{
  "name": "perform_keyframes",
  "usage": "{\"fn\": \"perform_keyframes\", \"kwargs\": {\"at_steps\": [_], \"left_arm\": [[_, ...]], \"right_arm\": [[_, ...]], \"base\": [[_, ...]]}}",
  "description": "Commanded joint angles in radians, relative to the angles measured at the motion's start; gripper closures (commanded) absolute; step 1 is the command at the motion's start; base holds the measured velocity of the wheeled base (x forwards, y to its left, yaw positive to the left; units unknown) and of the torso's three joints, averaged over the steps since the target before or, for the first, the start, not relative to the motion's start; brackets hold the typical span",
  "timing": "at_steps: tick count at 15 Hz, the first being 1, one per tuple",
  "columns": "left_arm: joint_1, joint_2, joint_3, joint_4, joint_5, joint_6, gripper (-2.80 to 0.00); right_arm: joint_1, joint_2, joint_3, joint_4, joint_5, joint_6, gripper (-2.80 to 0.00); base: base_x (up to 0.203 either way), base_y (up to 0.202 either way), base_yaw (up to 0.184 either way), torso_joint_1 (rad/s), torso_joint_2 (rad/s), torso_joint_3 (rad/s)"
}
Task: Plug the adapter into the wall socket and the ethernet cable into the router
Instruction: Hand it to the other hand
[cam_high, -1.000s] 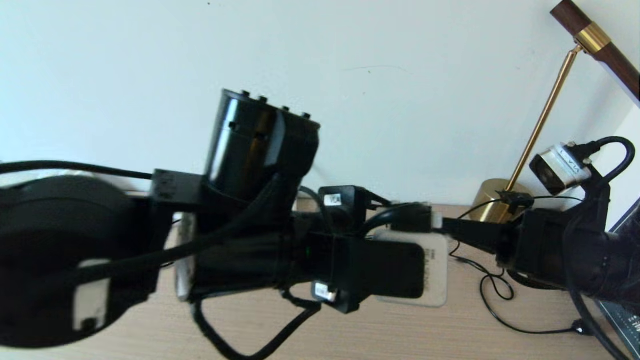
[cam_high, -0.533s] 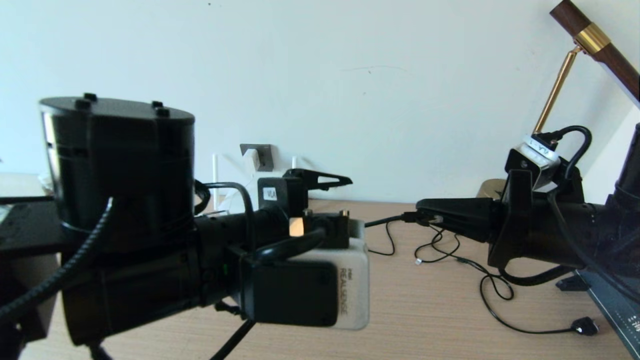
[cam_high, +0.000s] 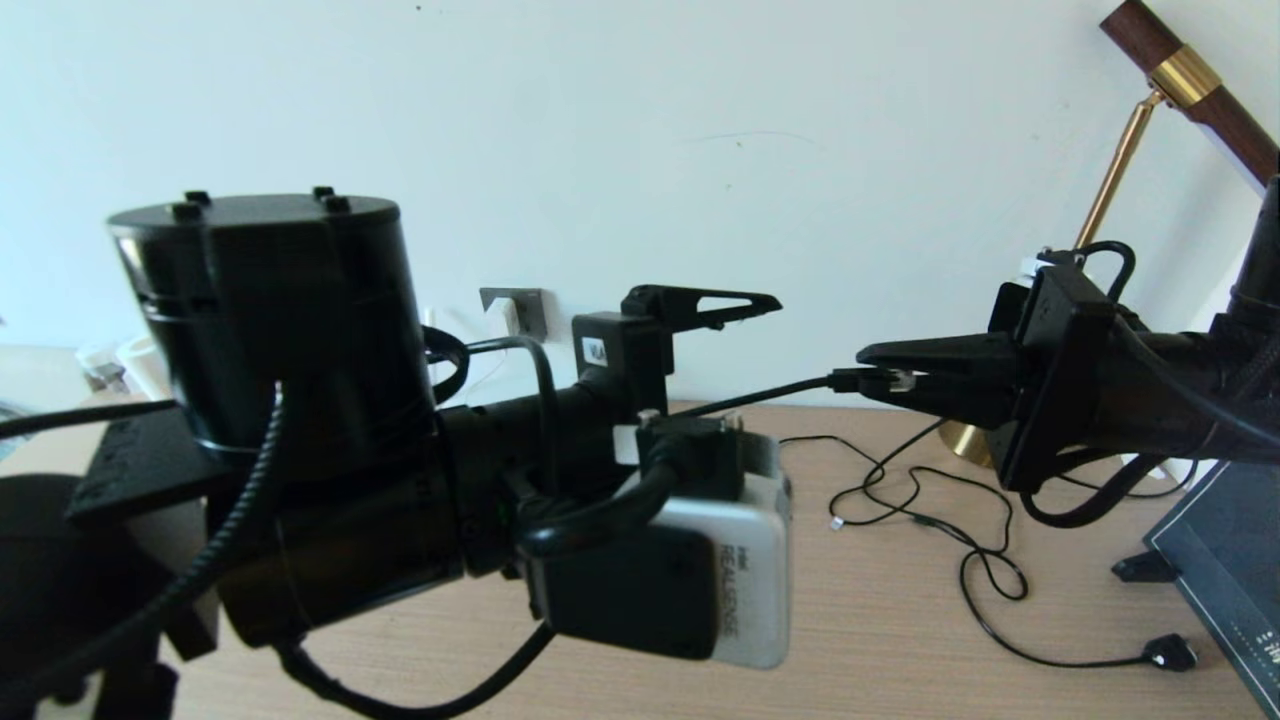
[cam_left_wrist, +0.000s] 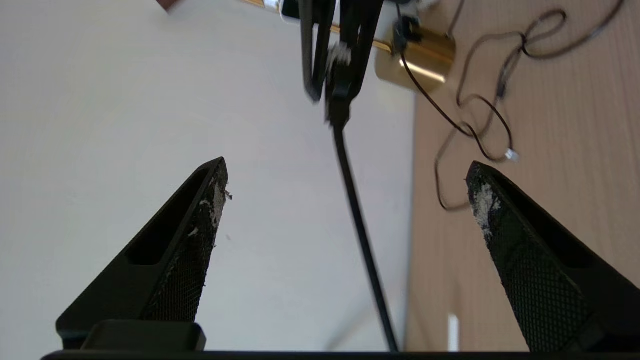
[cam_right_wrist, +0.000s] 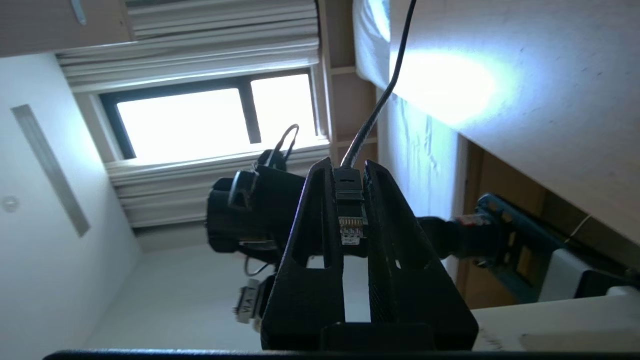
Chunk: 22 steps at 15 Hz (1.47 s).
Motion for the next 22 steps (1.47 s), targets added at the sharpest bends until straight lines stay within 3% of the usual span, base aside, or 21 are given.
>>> {"fn": "perform_keyframes", "kwargs": {"at_steps": [1, 3, 7, 14, 18, 22], "left_arm": [[-0.002, 0.034, 0.003, -0.033, -0.022, 0.021, -2.8], [-0.005, 0.065, 0.007, -0.094, -0.092, 0.04, -2.8], [-0.054, 0.098, 0.004, -0.179, -0.17, 0.043, -2.8], [-0.046, 0.148, 0.014, -0.277, -0.174, 0.021, -2.8], [-0.042, 0.177, 0.001, -0.408, -0.174, -0.019, -2.8], [-0.019, 0.176, 0.021, -0.411, -0.175, -0.02, -2.8]], "right_arm": [[-0.008, 0.012, -0.022, -0.003, 0.029, 0.049, 0.0], [-0.023, 0.017, -0.022, -0.003, 0.078, 0.06, 0.0], [-0.024, 0.031, -0.018, -0.002, 0.127, 0.085, 0.0], [-0.024, -0.049, 0.031, -0.002, 0.157, 0.085, 0.0], [-0.024, -0.068, 0.047, -0.01, 0.159, 0.119, 0.0], [-0.026, -0.096, 0.055, -0.008, 0.164, 0.119, 0.0]], "base": [[0.0, 0.0, 0.0, 0.0, 0.0, 0.0], [0.0, 0.0, 0.0, 0.0, 0.0, 0.0], [0.0, 0.0, 0.0, 0.0, 0.0, 0.0], [0.0, 0.0, 0.0, 0.0, 0.0, 0.0], [0.0, 0.0, 0.0, 0.0, 0.0, 0.0], [0.0, 0.0, 0.0, 0.0, 0.0, 0.0]]}}
